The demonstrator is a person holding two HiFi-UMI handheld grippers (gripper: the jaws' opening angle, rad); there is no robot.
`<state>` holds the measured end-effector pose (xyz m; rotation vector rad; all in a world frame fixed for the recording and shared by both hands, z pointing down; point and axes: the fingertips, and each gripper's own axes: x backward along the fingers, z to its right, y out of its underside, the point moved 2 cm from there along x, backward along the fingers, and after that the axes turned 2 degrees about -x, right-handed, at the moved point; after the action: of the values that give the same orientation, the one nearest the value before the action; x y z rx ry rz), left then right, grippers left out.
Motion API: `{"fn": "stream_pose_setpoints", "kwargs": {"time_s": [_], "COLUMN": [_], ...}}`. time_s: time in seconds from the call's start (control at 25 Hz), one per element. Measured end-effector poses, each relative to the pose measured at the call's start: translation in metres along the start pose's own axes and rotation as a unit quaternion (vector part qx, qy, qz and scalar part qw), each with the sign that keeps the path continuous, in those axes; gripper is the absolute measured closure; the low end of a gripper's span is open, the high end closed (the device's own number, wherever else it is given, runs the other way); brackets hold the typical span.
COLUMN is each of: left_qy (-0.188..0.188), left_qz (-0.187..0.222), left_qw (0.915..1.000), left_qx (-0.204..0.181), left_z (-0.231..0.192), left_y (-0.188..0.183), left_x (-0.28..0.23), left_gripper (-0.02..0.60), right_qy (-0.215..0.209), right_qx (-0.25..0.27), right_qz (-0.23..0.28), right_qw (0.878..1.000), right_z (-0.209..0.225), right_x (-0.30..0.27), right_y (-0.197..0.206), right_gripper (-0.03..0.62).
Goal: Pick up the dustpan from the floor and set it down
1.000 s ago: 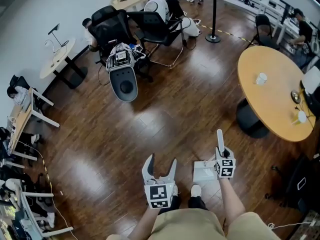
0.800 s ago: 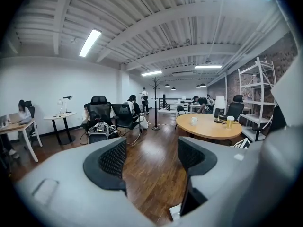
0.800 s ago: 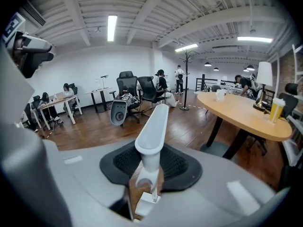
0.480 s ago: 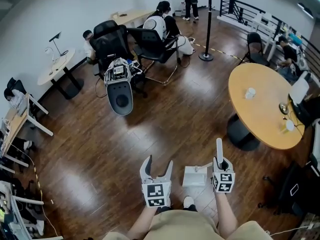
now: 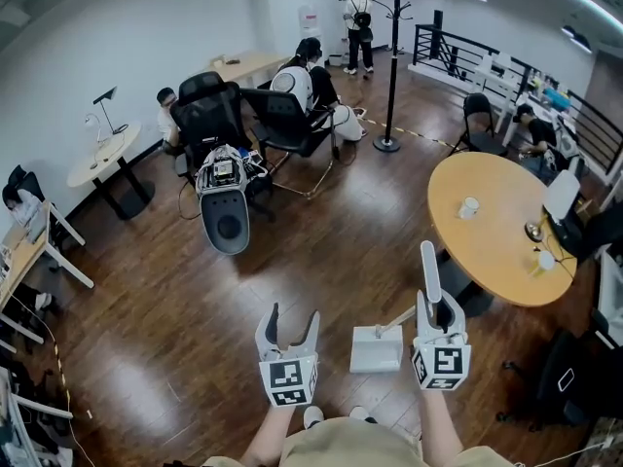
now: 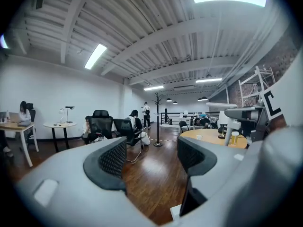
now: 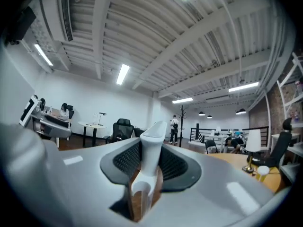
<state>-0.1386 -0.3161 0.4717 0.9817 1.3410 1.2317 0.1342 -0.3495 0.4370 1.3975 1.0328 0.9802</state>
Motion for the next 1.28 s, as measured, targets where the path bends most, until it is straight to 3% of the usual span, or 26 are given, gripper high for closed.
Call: {"fn": "stream_pose_setpoints", "kwargs": {"time_s": [0.24,0.48,0.72,0.92,1.28], "left_qy": [-0.005,-0.007,-0.003,0.002,0.017], "left_qz": [0.08,0.102,0.086,0.083,0.062], "left_qw": [0.9967,0.9948,0.9962,0.9966,0.9979], "left_qx": [-0.01,-0.004,0.011,0.0,-0.003], "left_z": [0.0,-0.003,-0.003,-0.002,0.004], "left_y": [-0.067,-0.091,-0.084,-0.087,-0.074], "left_x": [0.019,0.028,0.027,0.026,0.021], "left_gripper": [0.285,0.285,0.282,0.282,0.282], "right_qy": [-0.02,-0.019,-0.022,-0.015,-0.02], "right_qx": [0.013,0.015,0.003,-0.004,0.0], "right_qz": [0.062,0.086,0.076,0.065,0.004], "right_qw": [0.998,0.996,0.997,0.998,1.0], "right_z": [-0.004,-0.004,-0.006,-0.006,-0.013], "right_x": [0.007,0.018,0.029,0.041,0.058], "right_y": [-0.077,-0.11,-0.112,-0.107,-0.061], "right_gripper": [0.479,0.479,0.479,0.479,0.479]}}
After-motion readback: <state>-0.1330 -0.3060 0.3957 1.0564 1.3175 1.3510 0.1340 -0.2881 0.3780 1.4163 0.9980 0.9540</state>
